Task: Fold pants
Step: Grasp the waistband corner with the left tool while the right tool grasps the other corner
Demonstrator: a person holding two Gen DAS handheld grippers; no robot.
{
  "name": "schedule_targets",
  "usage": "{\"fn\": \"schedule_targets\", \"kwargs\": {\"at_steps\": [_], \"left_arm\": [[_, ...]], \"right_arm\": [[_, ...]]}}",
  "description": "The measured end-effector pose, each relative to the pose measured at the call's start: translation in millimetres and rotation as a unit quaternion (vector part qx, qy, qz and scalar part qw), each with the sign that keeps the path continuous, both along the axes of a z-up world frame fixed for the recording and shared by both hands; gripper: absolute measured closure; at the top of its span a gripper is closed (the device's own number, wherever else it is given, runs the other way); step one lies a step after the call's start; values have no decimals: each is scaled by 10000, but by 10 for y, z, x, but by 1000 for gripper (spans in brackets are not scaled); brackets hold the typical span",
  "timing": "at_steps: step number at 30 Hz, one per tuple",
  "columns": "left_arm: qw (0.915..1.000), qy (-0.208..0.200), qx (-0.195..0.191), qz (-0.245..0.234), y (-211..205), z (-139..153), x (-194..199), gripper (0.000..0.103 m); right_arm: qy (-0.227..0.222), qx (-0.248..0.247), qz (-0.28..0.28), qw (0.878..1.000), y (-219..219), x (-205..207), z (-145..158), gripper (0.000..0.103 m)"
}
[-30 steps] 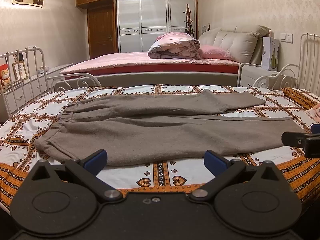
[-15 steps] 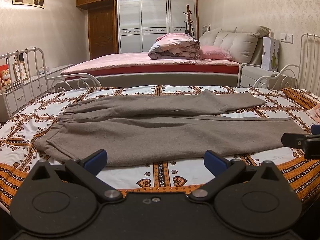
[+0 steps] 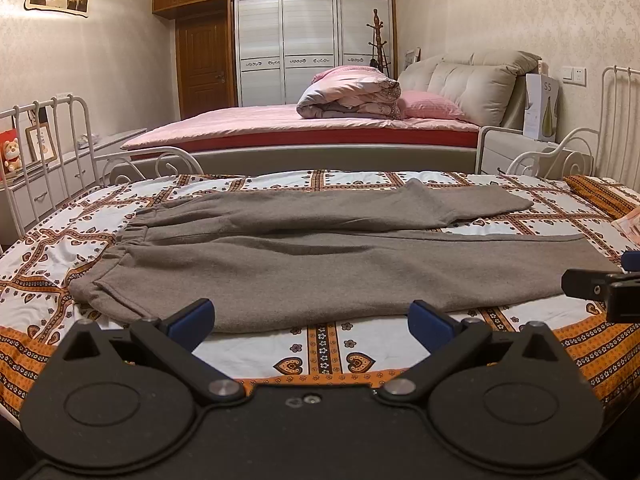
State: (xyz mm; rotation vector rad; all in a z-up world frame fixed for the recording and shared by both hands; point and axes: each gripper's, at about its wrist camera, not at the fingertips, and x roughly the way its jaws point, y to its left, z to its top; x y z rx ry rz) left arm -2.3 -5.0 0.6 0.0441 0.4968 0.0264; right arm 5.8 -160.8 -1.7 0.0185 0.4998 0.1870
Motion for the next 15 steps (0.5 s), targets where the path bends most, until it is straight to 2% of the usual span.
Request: {"fn": "schedule_targets", "kwargs": {"at_steps": [11, 15], "left_arm": [[10000, 38, -72, 58, 59, 42, 28, 6], [9997, 150, -80, 147, 224, 163, 192, 6]], "right_arm": [[72, 151, 35, 9999, -29, 49, 12, 0], [1, 117, 303, 9995, -10, 168, 177, 0]]}}
